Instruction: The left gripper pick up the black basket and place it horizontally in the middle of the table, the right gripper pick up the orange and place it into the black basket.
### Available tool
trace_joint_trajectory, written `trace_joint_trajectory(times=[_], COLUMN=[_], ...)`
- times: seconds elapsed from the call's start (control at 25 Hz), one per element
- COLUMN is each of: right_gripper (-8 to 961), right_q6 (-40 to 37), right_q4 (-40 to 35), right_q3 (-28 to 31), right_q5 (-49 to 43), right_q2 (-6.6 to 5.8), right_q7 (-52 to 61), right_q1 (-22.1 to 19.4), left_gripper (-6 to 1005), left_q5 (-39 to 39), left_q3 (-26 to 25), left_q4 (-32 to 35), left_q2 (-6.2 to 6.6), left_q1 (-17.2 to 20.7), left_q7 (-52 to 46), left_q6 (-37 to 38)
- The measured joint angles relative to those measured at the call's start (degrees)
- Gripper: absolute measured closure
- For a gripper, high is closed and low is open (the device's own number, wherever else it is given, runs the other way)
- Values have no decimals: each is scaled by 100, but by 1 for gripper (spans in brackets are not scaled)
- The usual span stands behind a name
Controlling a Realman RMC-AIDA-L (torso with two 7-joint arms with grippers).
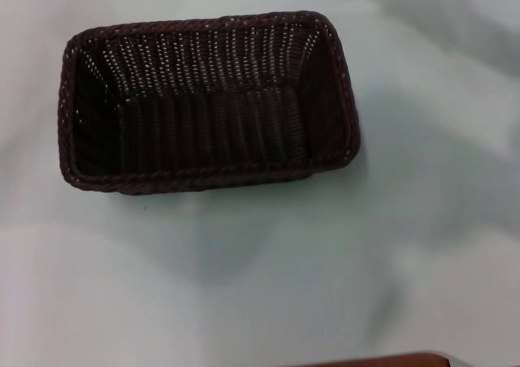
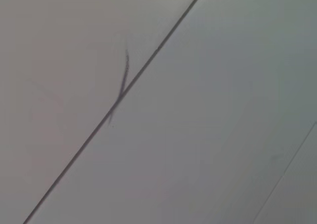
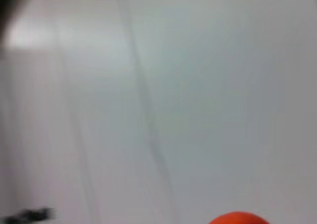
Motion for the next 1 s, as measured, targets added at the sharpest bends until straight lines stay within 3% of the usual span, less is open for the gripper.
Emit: trace_joint_trajectory(times=[0.12,0.24,0.44,0.56,0.8,1.0], right_gripper=[853,865,821,582,329,124], right_q6=[226,239,109,93,52,35], right_q4=[-209,-450,-585,-592,-688,-1419], right_q3=[-452,-1152,-1396,-1369,-1109,-555], right_q5=[44,27,27,66,384,1515], right_q2=[135,171,239,249,285,358], right_q7=[-220,-529,-686,-731,-877,-1829], right_q1=[355,612,764,770,682,498], left_gripper=[119,119,120,120,121,121], left_q5=[0,0,-3,-4,-11,-223], left_q3=[-1,0,-1,0,-1,-26], left_q4=[1,0,1,24,95,116], left_q2=[-5,-15,-31,-38,-32,-82], left_q1=[-7,-13,-22,-14,-13,35], left_q7=[-3,-4,7,21,40,351], left_q6=[-37,-44,-57,-63,-103,-125])
